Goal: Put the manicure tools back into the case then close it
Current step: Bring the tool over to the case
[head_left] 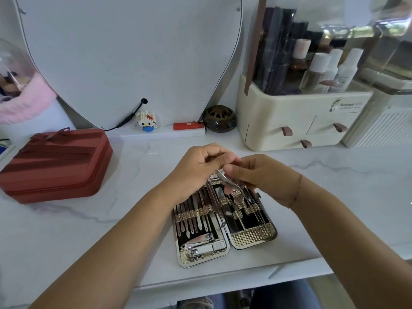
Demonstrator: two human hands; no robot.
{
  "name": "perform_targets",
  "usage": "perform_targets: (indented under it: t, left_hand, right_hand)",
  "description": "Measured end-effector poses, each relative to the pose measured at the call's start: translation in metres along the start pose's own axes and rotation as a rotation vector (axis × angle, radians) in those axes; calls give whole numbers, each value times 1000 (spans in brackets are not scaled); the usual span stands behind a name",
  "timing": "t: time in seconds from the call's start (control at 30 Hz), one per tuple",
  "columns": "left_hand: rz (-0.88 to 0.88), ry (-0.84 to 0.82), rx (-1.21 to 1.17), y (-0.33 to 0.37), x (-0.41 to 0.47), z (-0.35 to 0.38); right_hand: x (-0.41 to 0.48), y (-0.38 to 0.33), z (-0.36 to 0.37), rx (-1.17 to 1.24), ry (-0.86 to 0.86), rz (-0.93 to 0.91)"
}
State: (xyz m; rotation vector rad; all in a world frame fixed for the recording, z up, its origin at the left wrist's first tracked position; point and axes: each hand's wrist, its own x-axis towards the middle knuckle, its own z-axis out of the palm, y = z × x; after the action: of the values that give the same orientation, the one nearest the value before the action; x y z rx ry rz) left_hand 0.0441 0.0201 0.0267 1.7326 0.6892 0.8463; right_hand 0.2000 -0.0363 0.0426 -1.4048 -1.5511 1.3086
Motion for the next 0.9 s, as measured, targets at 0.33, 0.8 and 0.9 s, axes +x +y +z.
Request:
perform_targets:
  t: [0.33, 0.8, 0.9]
  left_hand:
    - [-104, 41, 415, -12, 2, -4]
    - [-117, -157, 686, -18, 1, 6]
    - [-142, -171, 654, -18, 1, 7]
  right_hand:
    - [14, 15, -23, 440, 176, 28]
    - [23, 38, -36, 353, 451, 40]
    - [20, 40, -39, 469, 412, 28]
